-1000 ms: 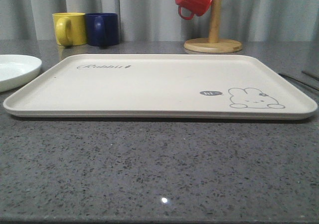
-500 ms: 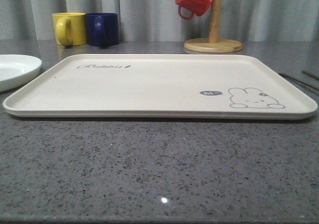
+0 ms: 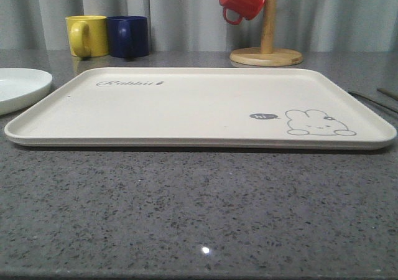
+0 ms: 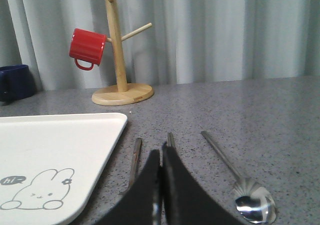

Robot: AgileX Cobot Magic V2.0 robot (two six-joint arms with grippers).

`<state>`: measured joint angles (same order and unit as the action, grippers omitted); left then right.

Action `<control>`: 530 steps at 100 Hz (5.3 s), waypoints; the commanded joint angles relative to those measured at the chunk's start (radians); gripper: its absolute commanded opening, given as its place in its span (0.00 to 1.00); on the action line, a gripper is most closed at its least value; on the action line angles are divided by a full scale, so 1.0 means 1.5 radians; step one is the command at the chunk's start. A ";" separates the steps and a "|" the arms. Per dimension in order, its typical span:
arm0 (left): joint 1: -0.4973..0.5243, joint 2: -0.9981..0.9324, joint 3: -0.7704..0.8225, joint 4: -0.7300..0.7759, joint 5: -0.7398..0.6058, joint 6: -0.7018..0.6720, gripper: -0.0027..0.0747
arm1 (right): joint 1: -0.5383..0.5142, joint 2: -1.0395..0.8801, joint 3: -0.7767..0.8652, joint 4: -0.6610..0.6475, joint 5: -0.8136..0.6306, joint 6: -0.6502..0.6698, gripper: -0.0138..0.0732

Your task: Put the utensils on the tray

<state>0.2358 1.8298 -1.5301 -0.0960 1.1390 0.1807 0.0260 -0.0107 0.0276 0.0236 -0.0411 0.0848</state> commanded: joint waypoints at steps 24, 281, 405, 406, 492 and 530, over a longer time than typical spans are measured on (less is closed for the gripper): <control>0.001 -0.011 -0.022 -0.051 0.003 0.026 0.61 | -0.002 -0.011 -0.012 0.000 -0.057 -0.005 0.07; -0.312 0.037 -0.132 -0.181 0.018 0.072 0.49 | -0.002 -0.011 -0.012 0.000 -0.057 -0.005 0.07; -0.312 -0.839 0.663 -0.153 -0.709 0.072 0.49 | -0.002 -0.012 -0.014 0.000 -0.136 -0.005 0.07; -0.312 -0.844 0.668 -0.152 -0.709 0.073 0.49 | -0.002 -0.012 -0.014 0.000 -0.136 -0.005 0.07; -0.312 -0.981 0.711 -0.132 -0.709 0.076 0.01 | -0.002 0.521 -0.660 0.008 0.618 -0.005 0.07; -0.312 -0.981 0.711 -0.132 -0.709 0.076 0.01 | -0.002 0.669 -0.695 0.012 0.651 -0.005 0.40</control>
<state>-0.2256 0.3530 -0.4360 -0.2941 0.1605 0.2969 0.0260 0.9761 -0.9814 0.0342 0.9623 0.0848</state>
